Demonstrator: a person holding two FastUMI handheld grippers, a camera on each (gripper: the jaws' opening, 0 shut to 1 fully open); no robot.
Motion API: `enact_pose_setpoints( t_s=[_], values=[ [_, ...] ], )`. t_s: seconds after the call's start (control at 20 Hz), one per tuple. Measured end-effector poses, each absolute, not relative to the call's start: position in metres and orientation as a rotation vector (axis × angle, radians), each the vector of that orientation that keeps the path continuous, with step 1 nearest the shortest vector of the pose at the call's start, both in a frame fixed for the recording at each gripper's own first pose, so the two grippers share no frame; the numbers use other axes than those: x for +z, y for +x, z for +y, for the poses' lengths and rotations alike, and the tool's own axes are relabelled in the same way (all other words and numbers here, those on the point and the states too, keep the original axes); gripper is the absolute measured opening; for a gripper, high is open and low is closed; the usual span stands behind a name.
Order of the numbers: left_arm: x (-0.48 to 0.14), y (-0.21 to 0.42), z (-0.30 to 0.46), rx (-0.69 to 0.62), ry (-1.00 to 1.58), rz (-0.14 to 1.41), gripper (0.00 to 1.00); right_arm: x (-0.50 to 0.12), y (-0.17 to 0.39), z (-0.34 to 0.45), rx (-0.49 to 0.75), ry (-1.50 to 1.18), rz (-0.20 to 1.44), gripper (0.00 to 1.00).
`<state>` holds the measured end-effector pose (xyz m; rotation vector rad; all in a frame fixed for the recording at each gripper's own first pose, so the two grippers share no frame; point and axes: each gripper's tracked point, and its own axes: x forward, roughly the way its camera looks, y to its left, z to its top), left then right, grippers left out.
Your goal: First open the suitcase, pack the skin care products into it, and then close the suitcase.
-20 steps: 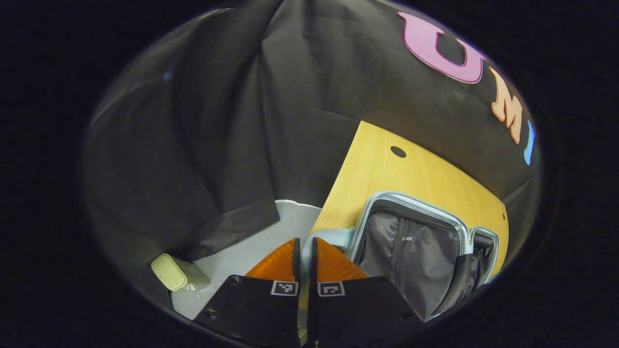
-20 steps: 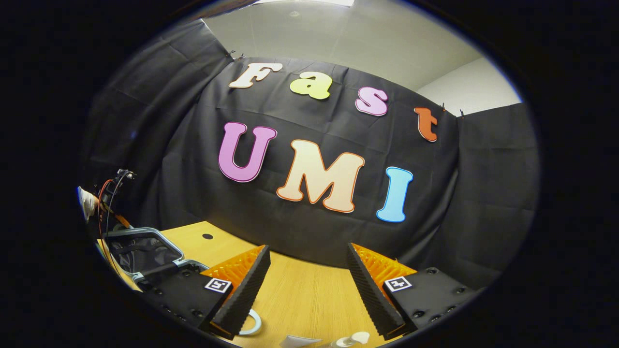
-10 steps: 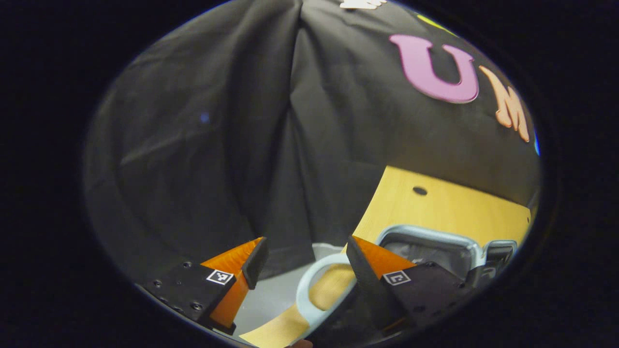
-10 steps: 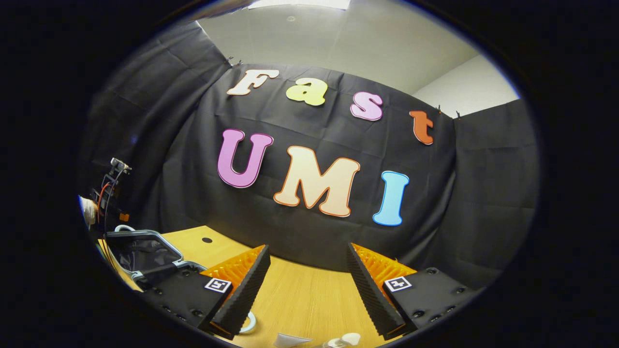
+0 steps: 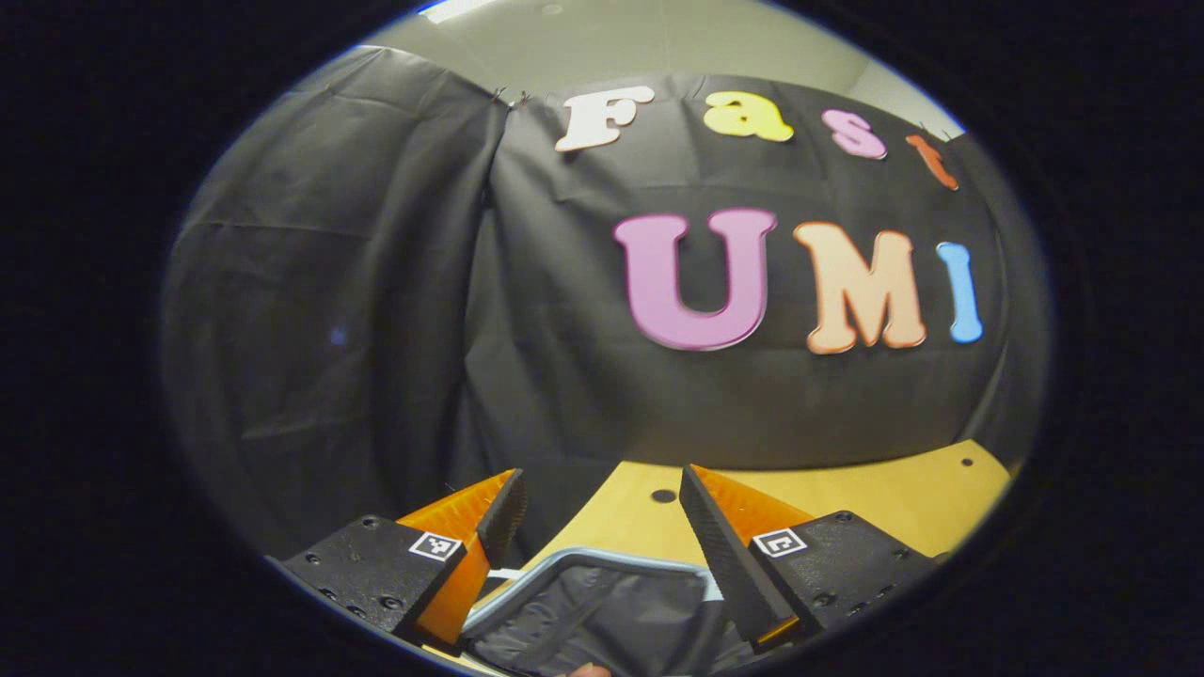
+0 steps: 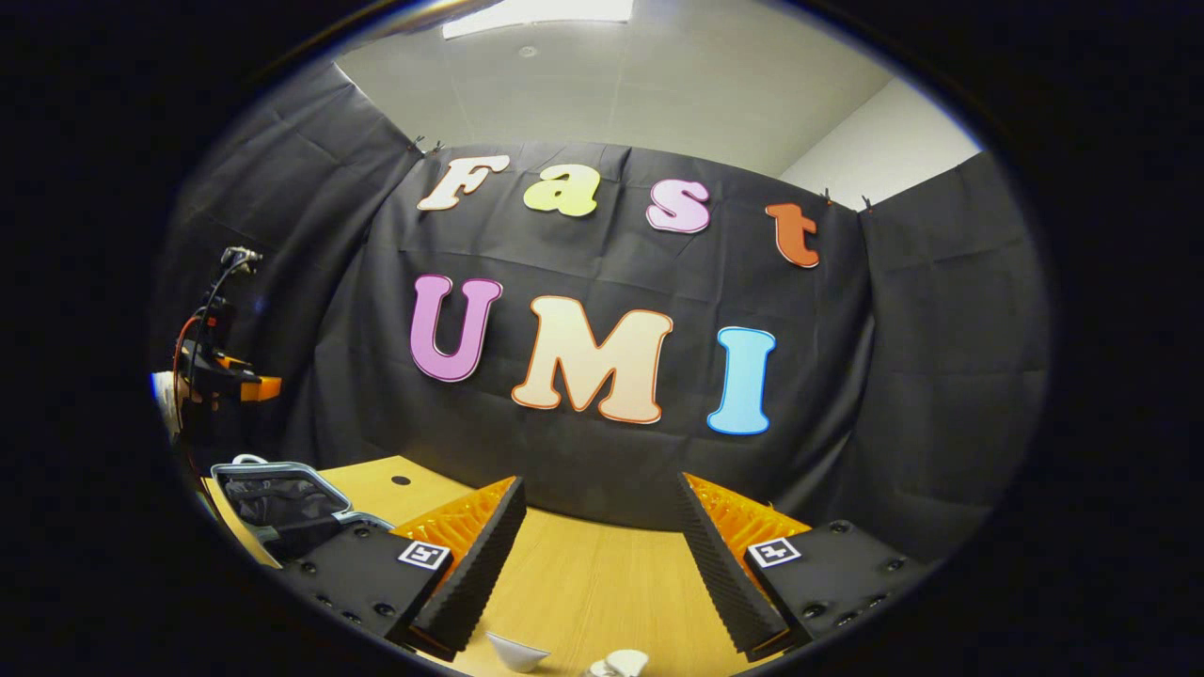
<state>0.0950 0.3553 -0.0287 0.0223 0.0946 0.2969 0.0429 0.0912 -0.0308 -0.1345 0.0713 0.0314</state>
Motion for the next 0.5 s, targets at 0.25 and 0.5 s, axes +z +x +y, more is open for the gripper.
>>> enact_pose_setpoints(
  t_s=[0.25, 0.5],
  values=[
    [0.000, 0.082, 0.269, 0.181, 0.047, 0.040, 1.00, -0.032, 0.031, 0.067, 0.050, -0.097, 0.079, 0.98],
    [0.000, 0.068, 0.186, 0.056, 0.038, 0.038, 1.00, -0.035, 0.021, 0.046, 0.052, -0.076, 0.083, 0.98]
  ],
)
